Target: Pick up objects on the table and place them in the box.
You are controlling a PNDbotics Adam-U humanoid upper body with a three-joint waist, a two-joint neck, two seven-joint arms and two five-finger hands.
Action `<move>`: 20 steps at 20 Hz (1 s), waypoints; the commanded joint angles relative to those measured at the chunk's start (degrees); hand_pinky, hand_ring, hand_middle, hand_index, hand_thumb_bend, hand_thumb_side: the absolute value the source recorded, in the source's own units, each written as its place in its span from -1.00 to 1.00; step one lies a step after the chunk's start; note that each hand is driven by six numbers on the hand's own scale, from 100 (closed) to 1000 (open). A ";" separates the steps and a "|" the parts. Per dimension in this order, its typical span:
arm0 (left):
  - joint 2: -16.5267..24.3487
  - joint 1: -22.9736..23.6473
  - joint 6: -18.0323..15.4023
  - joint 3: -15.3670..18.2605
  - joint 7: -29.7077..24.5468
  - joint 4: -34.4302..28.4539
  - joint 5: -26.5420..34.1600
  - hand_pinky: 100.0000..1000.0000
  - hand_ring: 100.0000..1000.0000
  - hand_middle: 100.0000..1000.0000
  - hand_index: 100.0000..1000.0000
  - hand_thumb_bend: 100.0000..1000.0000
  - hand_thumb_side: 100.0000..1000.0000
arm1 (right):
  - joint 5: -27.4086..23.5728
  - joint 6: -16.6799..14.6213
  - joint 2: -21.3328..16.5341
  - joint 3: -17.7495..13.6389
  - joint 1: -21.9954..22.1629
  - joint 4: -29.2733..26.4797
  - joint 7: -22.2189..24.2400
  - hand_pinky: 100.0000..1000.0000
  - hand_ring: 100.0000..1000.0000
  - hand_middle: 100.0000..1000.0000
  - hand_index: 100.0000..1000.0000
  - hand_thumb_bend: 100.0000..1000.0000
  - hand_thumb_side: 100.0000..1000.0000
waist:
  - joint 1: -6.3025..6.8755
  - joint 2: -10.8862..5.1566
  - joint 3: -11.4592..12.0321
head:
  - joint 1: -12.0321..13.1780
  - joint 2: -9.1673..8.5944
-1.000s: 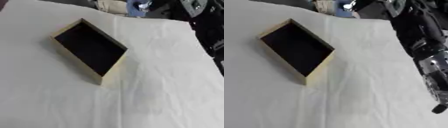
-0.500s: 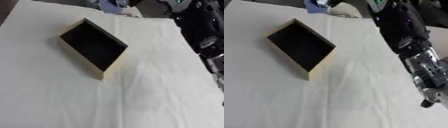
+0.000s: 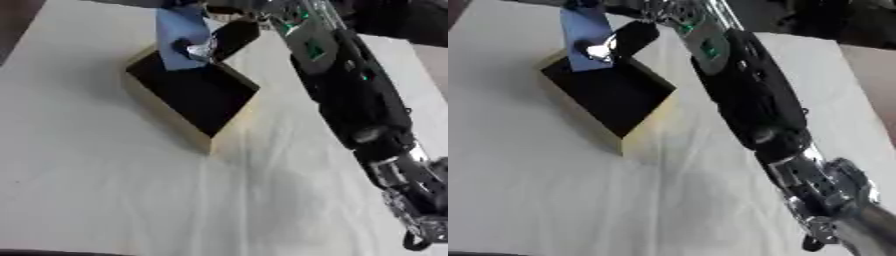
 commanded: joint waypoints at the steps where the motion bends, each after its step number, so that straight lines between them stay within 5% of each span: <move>1: 0.84 -0.29 -0.05 0.33 -0.21 -0.94 -0.27 0.25 0.28 0.38 0.41 -0.69 0.58 | 2.25 -0.36 0.68 -0.32 0.17 -1.42 -0.81 0.67 0.54 -0.06 0.22 -1.00 0.38 | 0.76 -0.65 -0.13 | 0.54 0.21; 20: -0.20 -0.36 0.42 0.17 -0.96 -0.94 -0.72 0.25 0.27 0.38 0.40 -0.71 0.60 | 2.78 -0.25 2.57 -0.54 5.08 -0.35 -1.42 0.62 0.49 -0.09 0.18 -1.00 0.39 | 0.39 1.04 0.28 | 0.00 -0.80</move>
